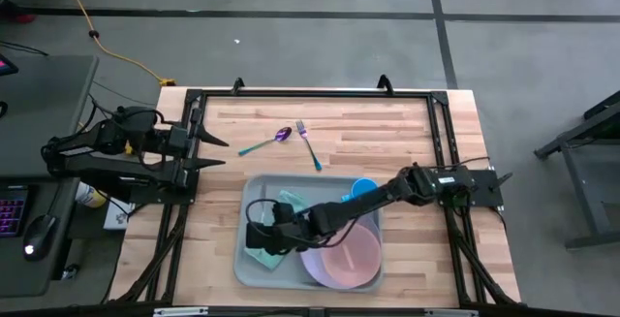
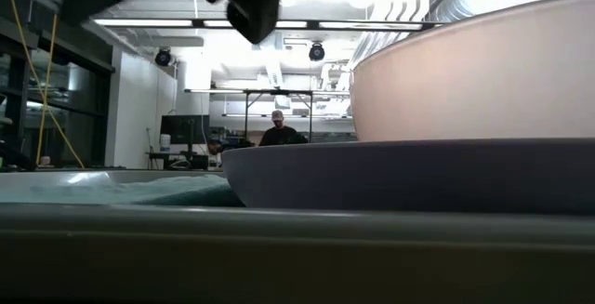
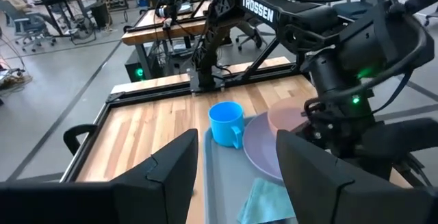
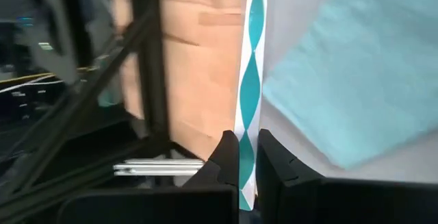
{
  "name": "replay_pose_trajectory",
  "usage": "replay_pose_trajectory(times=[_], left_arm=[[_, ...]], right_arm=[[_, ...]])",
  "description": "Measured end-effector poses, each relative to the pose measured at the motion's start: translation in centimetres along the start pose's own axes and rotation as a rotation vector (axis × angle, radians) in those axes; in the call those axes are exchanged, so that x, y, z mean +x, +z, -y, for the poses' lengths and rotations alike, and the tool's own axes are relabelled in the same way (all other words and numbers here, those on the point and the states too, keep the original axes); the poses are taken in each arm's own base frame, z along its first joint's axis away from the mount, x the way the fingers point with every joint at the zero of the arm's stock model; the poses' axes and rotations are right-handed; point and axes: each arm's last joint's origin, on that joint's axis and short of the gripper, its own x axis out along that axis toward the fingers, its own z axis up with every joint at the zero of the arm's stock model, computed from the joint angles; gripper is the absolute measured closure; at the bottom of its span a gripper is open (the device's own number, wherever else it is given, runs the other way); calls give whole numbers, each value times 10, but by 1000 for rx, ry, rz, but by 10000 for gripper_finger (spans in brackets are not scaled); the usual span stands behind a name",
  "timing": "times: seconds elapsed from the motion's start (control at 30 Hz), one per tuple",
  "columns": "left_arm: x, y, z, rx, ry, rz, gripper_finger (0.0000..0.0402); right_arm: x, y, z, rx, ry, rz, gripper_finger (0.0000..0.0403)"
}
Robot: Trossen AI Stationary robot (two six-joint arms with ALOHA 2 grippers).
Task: Set up tray
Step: Put the green knife on top of the blue napkin
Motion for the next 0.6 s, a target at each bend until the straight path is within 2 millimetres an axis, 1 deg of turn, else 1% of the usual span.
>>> replay_pose_trajectory(times=[0.27,0.6], left_arm=[[0,0,0,4,0,2,174],[0,0,0,6,2,2,174]], right_arm=[[1,14,13,89,-196,-70,402],[0,18,20,135,-292,-97,402]])
